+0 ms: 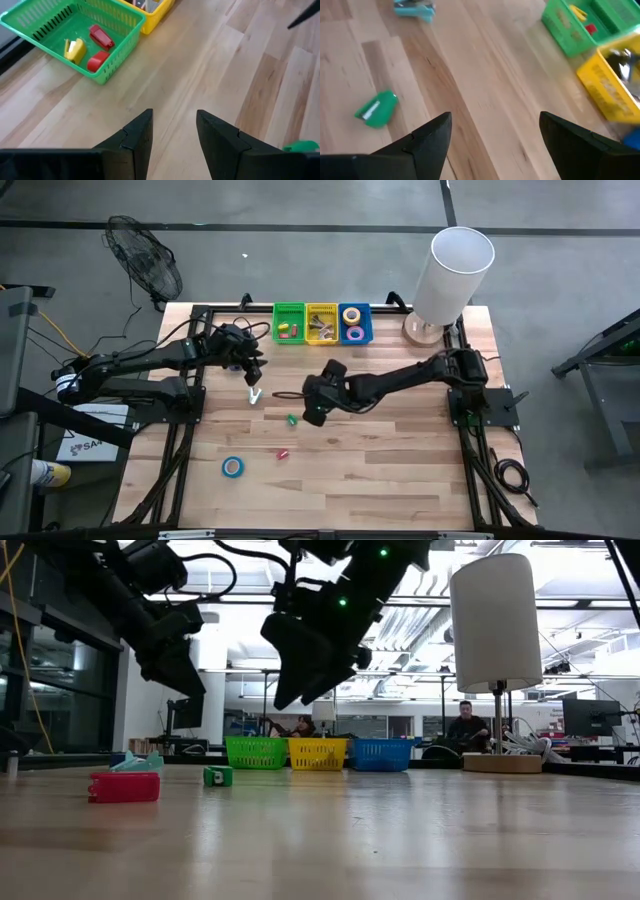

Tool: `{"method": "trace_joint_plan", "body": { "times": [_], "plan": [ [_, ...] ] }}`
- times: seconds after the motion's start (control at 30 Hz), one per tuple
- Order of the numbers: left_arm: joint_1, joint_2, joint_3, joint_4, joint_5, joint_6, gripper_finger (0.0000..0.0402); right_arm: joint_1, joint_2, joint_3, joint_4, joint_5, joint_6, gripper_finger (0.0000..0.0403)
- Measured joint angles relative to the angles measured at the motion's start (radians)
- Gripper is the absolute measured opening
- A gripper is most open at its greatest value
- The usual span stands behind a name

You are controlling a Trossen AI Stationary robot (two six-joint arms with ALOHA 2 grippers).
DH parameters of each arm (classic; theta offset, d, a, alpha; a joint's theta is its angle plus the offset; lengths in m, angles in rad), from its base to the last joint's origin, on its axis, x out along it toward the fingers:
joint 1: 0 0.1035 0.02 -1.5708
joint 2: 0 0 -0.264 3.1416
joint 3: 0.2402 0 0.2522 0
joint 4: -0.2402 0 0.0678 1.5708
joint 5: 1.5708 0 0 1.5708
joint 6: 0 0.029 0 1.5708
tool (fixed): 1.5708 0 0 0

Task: Pick and place Stapler, Stapler remover, tape
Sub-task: Put the blue staple remover into the yellow bin

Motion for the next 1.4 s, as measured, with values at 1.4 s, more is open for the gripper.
{"method": "trace_joint_plan", "body": {
  "times": [1.4],
  "plan": [
    [-0.026,0.000,0.000,-0.361,-0.043,-0.472,0.0149,0.161,-0.982,-1.223,0.535,0.251,0.210,0.0291]
  ]
}}
